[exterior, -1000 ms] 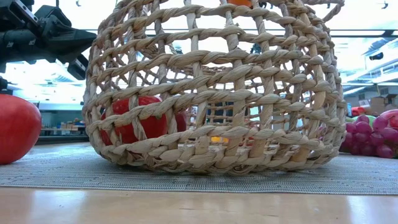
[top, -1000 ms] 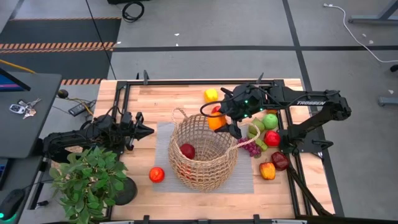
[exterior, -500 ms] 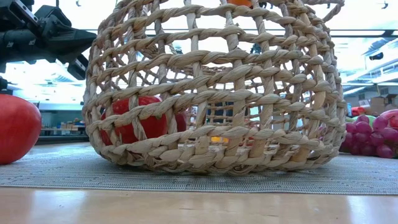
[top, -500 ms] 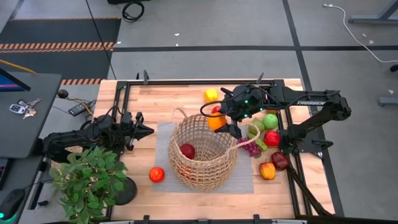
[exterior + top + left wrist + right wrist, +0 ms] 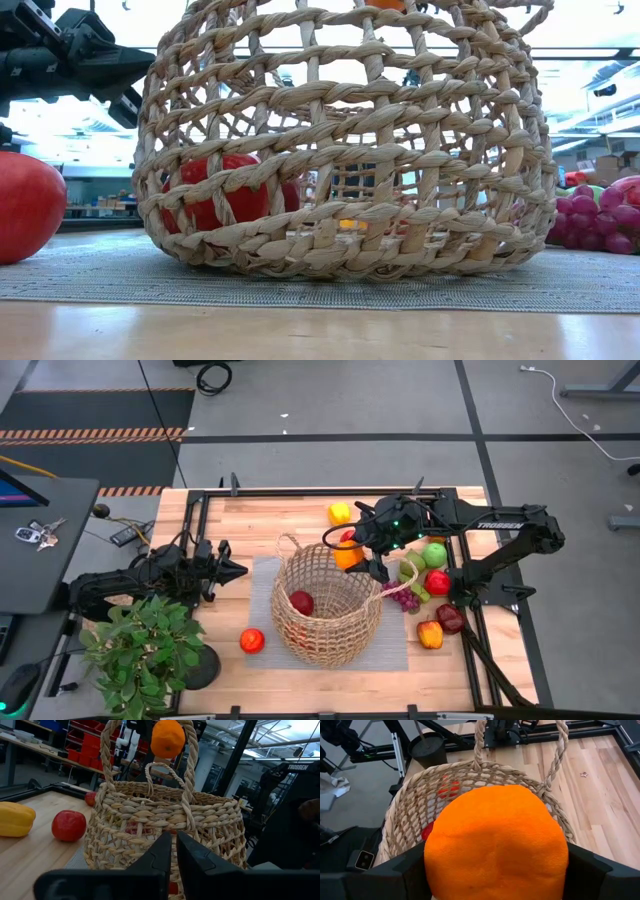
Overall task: Build produce basket
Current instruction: Put the orange into the brown basket
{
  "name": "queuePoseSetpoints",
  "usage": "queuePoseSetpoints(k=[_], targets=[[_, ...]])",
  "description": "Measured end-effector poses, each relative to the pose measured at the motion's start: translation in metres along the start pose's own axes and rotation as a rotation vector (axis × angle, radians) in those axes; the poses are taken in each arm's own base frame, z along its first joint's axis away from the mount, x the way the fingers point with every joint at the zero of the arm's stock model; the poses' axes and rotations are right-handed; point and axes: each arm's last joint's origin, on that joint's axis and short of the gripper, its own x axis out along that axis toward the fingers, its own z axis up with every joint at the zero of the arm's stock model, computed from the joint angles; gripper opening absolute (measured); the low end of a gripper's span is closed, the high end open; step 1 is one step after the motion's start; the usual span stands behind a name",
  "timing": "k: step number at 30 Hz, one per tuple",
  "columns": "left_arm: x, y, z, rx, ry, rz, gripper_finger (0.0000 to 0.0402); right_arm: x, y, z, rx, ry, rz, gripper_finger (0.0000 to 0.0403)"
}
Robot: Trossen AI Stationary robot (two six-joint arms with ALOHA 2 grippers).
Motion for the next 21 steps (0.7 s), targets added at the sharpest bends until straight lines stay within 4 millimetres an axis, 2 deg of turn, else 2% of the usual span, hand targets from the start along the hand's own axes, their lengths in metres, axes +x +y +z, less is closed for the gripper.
queuePoseSetpoints(k=[21], targets=[[0.000,0.000,0.000,0.000,0.000,0.001,0.0030,0.003,0.021,-0.002,-0.031,0.000,0.025,0.0325]])
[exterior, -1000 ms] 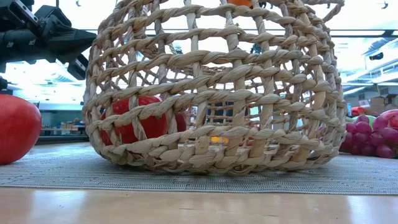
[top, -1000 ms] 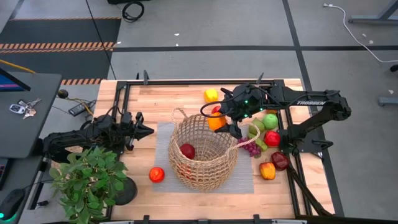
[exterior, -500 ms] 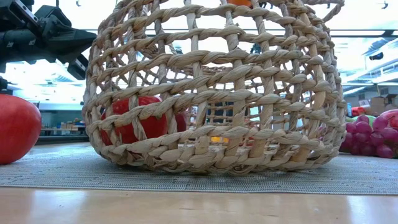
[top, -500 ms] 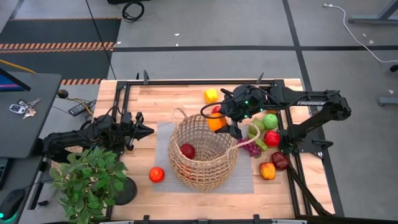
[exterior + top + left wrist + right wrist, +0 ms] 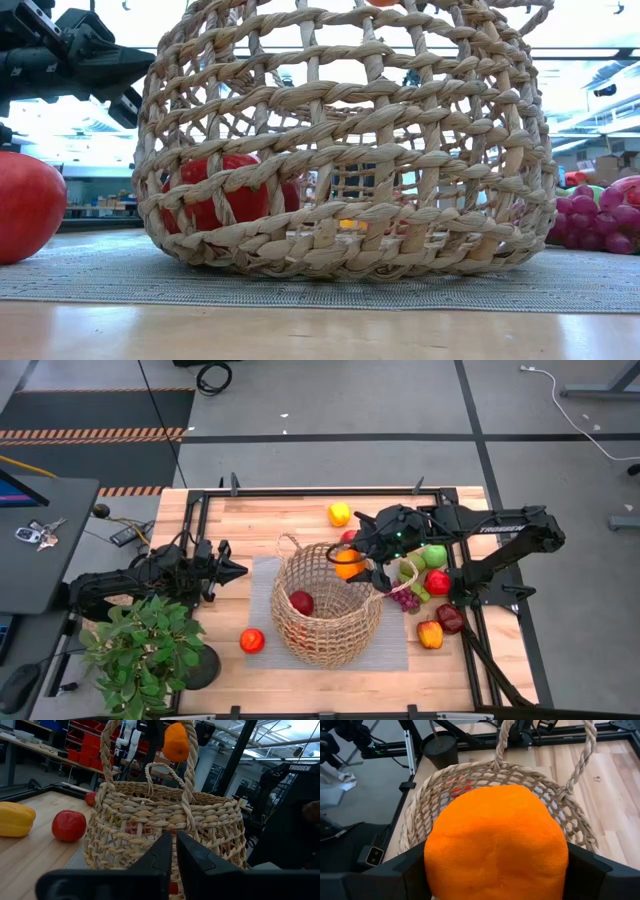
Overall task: Build produce basket
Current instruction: Put the orange into the brown basket
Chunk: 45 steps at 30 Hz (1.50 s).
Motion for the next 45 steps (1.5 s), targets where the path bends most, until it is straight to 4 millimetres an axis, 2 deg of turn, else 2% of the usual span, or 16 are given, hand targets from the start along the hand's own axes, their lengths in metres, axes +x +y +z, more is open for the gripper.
queuePoseSetpoints(k=[11,23,27,34,39,45], targets=[[0.000,0.000,0.000,0.000,0.000,0.000,0.0035,0.000,0.001,0.002,-0.002,-0.020,-0.011,0.0325],[0.000,0.000,0.000,0.000,0.000,0.000,0.0028,0.001,0.009,0.007,-0.186,-0.086,-0.060,0.0325],[0.000,0.000,0.000,0.000,0.000,0.000,0.0033,0.003,0.015,0.006,-0.195,-0.092,-0.044,0.0325],[0.000,0.000,0.000,0.000,0.000,0.000,0.0032,0.017,0.027,-0.008,-0.207,-0.087,-0.001,0.0325],[0.000,0.000,0.000,0.000,0.000,0.000,0.0028,0.018,0.038,-0.009,-0.230,-0.103,-0.016,0.0325],[0.000,0.000,0.000,0.000,0.000,0.000,0.0035,0.018,0.045,-0.011,-0.351,-0.103,-0.071,0.0325]])
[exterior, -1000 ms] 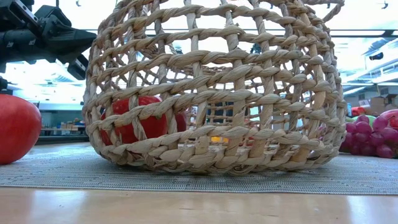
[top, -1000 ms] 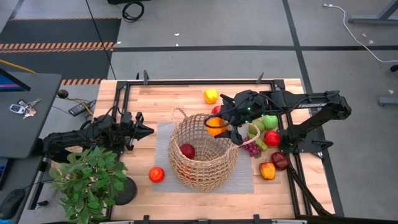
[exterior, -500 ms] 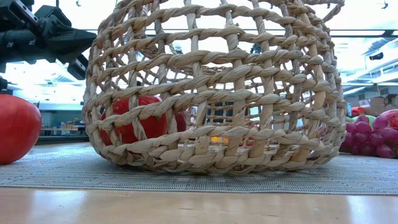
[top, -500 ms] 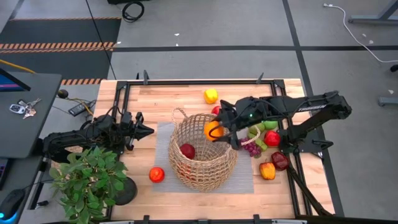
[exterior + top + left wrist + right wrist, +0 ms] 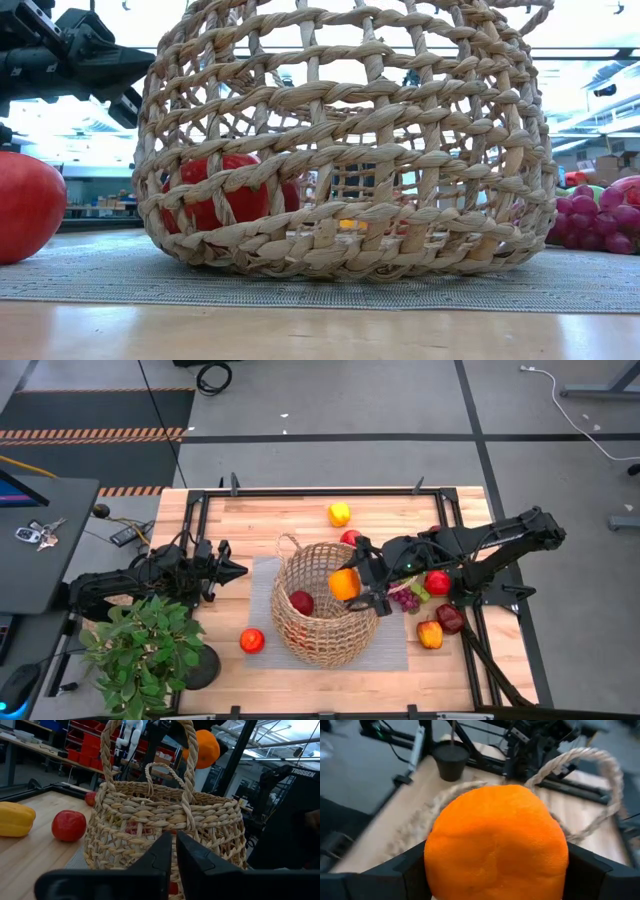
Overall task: Build produce basket
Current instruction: Put the orange into the brown basket
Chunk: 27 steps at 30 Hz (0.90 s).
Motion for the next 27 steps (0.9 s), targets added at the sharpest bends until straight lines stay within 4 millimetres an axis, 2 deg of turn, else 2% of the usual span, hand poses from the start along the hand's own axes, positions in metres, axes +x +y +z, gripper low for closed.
queuePoseSetpoints(k=[5,11,19,23,27], targets=[[0.000,0.000,0.000,0.000,0.000,0.000,0.0034,0.000,-0.002,0.000,-0.223,0.020,-0.075,0.0325],[0.000,0.000,0.000,0.000,0.000,0.000,0.0028,-0.001,-0.006,-0.001,-0.607,0.095,-0.197,0.0325],[0.000,0.000,0.000,0.000,0.000,0.000,0.0036,-0.001,-0.009,-0.002,-1.150,0.247,-0.270,0.0337],[0.000,0.000,0.000,0.000,0.000,0.000,0.0033,-0.002,-0.012,-0.002,-1.293,0.339,-0.320,0.0338],[0.000,0.000,0.000,0.000,0.000,0.000,0.0028,-0.002,-0.012,-0.002,-1.294,0.342,-0.323,0.0338]])
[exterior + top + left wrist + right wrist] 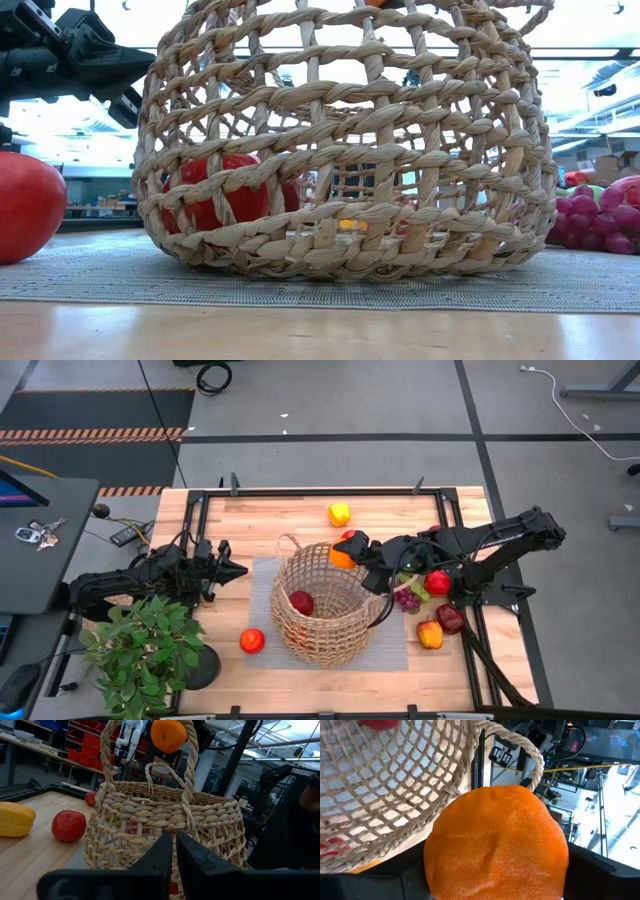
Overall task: Build produce basket
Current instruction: Put the orange into the brown basket
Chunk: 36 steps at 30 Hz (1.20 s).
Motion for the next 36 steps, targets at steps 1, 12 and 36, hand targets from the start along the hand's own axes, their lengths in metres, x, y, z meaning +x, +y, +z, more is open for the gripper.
queuePoseSetpoints(k=[1,12,36], targets=[[0.000,0.000,0.000,0.000,0.000,0.000,0.0028,0.000,0.000,0.000,0.002,-0.003,0.001,0.0339],[0.000,0.000,0.000,0.000,0.000,0.000,0.0035,0.006,0.000,-0.006,0.305,-0.256,0.075,0.0339],[0.000,0.000,0.000,0.000,0.000,0.000,0.0028,0.040,-0.013,-0.043,1.562,-0.412,0.272,0.0339]])
